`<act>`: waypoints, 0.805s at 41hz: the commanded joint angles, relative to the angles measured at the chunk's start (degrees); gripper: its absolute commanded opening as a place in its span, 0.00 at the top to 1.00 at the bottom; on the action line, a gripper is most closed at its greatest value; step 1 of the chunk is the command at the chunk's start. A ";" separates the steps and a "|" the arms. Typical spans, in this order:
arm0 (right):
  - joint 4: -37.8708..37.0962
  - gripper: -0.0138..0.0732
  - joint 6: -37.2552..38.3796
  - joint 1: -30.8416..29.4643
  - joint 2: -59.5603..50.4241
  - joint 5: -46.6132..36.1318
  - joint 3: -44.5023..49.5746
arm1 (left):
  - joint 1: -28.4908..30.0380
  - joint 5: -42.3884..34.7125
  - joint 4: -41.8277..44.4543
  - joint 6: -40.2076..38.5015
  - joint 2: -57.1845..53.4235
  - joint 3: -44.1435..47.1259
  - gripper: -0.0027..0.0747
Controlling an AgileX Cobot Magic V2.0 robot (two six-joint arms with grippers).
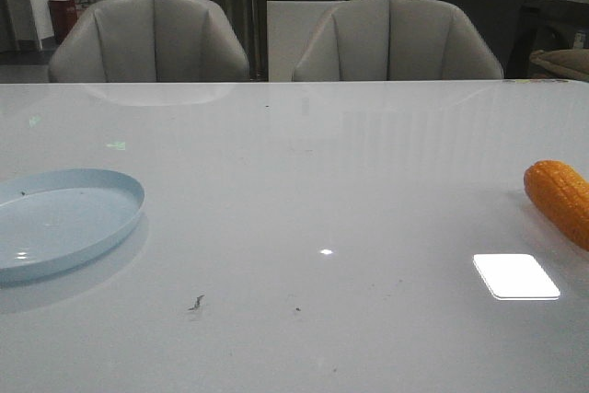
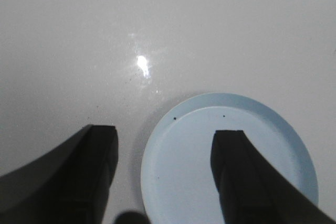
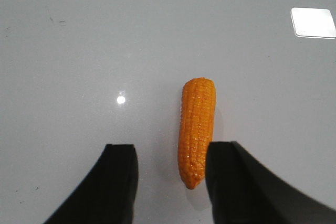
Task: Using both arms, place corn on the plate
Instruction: 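Lower the left gripper onto the rim of the light blue plate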
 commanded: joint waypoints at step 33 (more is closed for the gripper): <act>0.16 0.36 -0.11 0.11 -0.46 3.23 -2.04 | 0.09 -0.90 1.90 -0.46 21.74 -5.72 0.37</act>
